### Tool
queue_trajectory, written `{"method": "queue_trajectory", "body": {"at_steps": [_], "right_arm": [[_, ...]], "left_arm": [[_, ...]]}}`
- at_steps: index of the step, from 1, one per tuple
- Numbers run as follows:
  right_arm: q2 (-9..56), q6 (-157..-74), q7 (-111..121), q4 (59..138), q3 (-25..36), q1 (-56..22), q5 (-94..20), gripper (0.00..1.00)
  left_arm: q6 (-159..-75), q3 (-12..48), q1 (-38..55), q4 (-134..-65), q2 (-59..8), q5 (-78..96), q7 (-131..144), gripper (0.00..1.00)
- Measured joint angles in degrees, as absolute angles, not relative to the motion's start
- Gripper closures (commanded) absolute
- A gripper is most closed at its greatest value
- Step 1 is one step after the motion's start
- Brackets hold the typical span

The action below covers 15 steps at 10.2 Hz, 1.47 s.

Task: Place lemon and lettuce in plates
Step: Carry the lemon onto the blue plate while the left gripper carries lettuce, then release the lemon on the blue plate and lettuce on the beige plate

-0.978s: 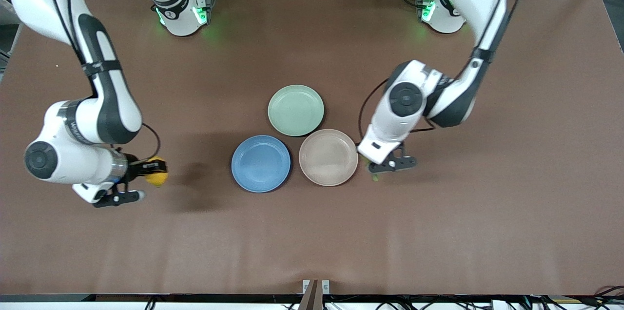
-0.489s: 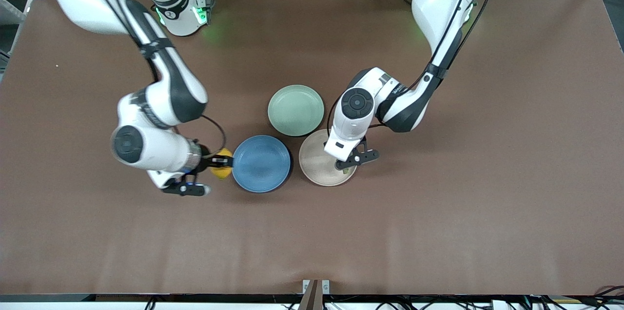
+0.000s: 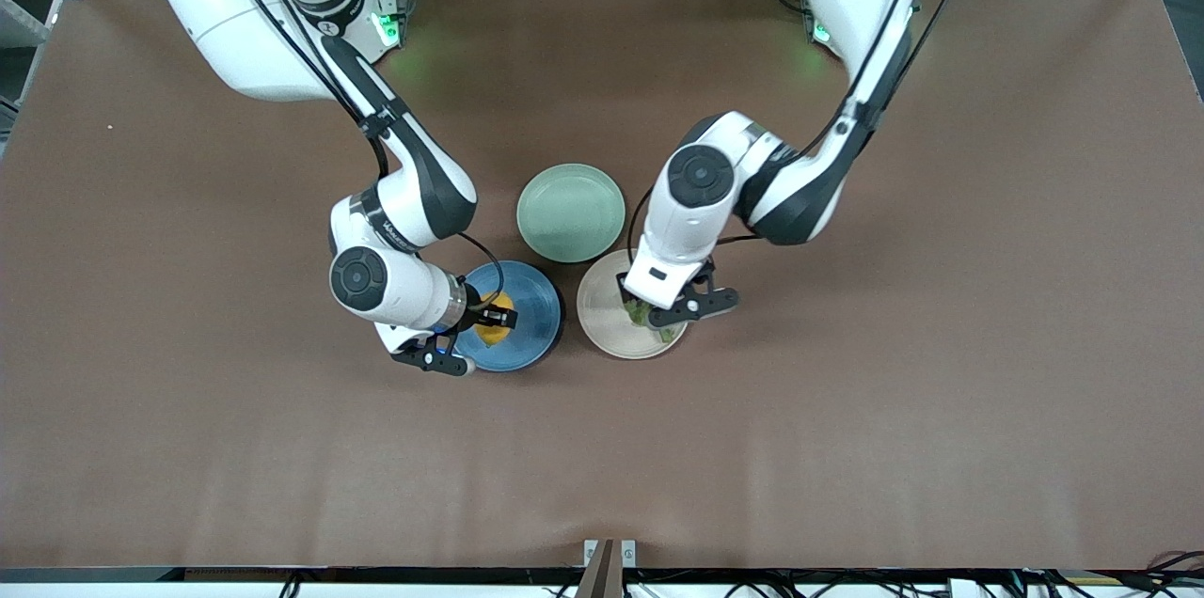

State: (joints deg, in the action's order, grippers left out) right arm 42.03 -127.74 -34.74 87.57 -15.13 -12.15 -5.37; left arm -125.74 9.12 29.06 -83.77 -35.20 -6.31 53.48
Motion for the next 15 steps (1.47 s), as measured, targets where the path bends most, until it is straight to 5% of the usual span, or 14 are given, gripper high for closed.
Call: {"method": "queue_trajectory", "body": {"at_steps": [1,2,3,4,10,15], "right_arm": [[42.8,-128.6,-34.8,87.6,-15.1,-12.2,-5.4,0.92],[43.3,-129.0,-34.8,87.6,-15.2,-12.3,-5.4,0.59],[43.4,-129.1,-34.8,87.5,-15.2,-12.4,-5.4,0.13],[43.5,-129.1,-34.8,87.5,-15.2,-12.4,-5.4,0.00],[41.4,-125.3,-33.8,85.4,-15.0,-11.4,-5.0,0.00],[26.4,-108.9,-12.1,84.3,-9.0,-2.3,-3.9,0.00]], "left_arm": [[-122.5,8.9,27.2,-83.6,-31.9,-6.3,49.2,0.00],[-119.1,8.9,24.8,-83.5,-28.5,-6.4,44.4,0.00],[-115.6,8.8,22.4,-83.5,-25.3,-6.4,39.4,0.00],[-112.2,8.8,20.0,-83.5,-22.5,-6.4,35.1,0.00],[-98.4,8.9,8.6,-83.8,-11.4,-6.3,19.1,0.00],[-93.0,9.1,4.2,-84.6,-4.7,-4.8,17.1,0.00]]}}
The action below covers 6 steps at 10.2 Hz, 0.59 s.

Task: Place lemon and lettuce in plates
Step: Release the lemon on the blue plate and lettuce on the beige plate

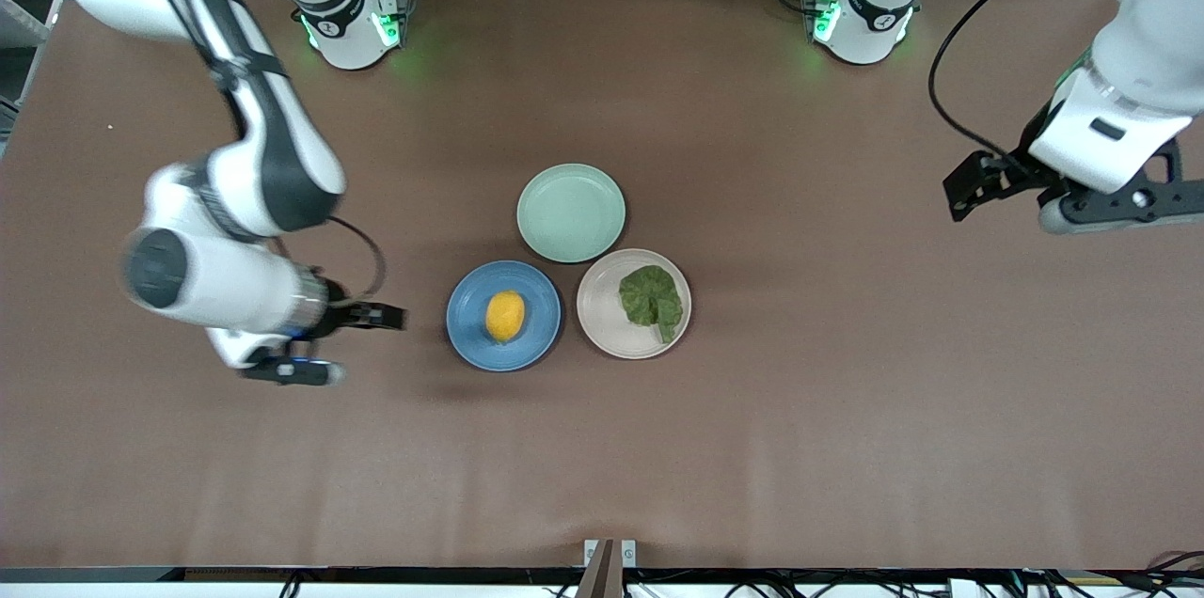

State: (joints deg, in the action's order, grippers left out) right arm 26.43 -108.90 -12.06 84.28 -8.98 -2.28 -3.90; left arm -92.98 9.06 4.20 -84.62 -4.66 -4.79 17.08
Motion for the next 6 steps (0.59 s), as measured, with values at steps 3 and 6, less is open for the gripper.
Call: {"method": "queue_trajectory", "body": {"at_steps": [3,6], "right_arm": [[17.1,-101.1,-1.3,84.1,-1.0,-2.2,-3.9,0.00],[8.2,-88.7,-0.6,83.1,0.6,-2.1,-3.5,0.00]], "left_arm": [[-91.8,9.2,4.2,-85.2,-2.9,-1.6,17.0,0.00],[-91.7,9.2,3.3,-86.3,-2.0,-0.8,14.3,0.00]]}}
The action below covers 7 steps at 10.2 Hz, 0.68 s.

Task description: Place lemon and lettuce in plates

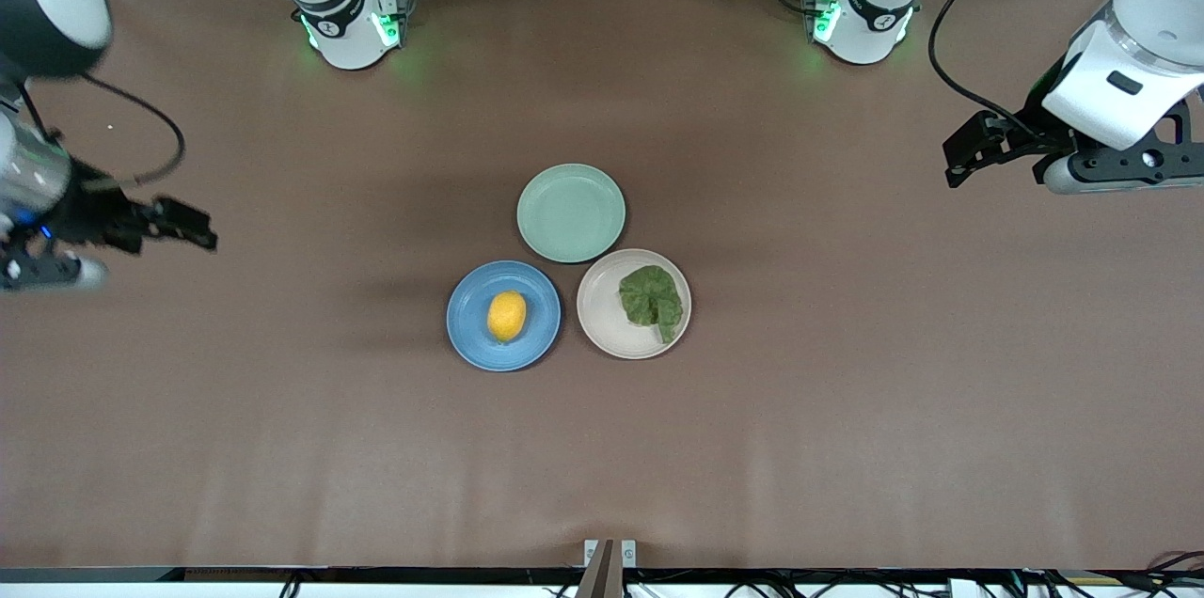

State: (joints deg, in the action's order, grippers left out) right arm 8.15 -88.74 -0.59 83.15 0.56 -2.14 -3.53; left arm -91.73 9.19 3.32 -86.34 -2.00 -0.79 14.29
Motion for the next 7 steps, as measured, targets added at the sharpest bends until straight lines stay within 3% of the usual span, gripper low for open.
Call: {"method": "queue_trajectory", "body": {"at_steps": [7], "right_arm": [[7.2,-86.2,-0.4,83.6,-2.8,-2.1,2.3,0.00]], "left_arm": [[-93.7,9.0,0.7,-89.7,-1.7,-0.7,11.1,0.00]]}}
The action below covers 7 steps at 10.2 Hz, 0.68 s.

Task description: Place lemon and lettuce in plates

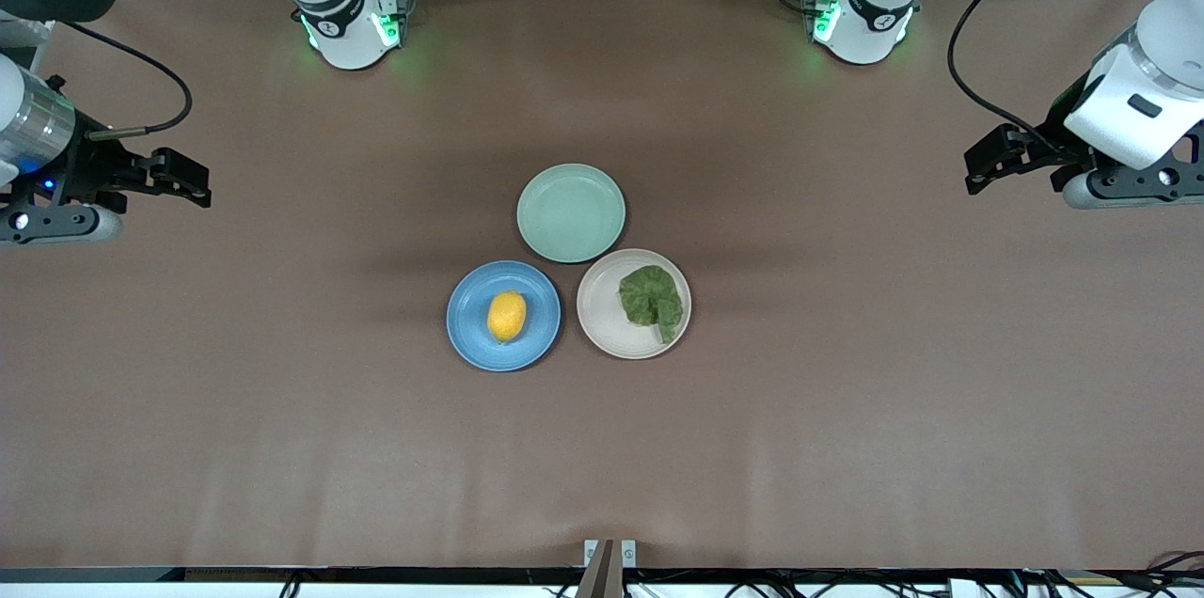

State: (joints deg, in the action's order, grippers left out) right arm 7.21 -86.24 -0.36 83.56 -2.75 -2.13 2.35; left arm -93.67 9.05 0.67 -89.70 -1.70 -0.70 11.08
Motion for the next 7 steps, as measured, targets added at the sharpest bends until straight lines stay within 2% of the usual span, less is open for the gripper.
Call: {"method": "queue_trajectory", "body": {"at_steps": [7], "right_arm": [[7.2,-85.7,-0.4,83.6,-2.7,-2.1,2.5,0.00]], "left_arm": [[-94.6,9.2,0.5,-89.8,-1.4,-0.7,5.7,0.00]]}}
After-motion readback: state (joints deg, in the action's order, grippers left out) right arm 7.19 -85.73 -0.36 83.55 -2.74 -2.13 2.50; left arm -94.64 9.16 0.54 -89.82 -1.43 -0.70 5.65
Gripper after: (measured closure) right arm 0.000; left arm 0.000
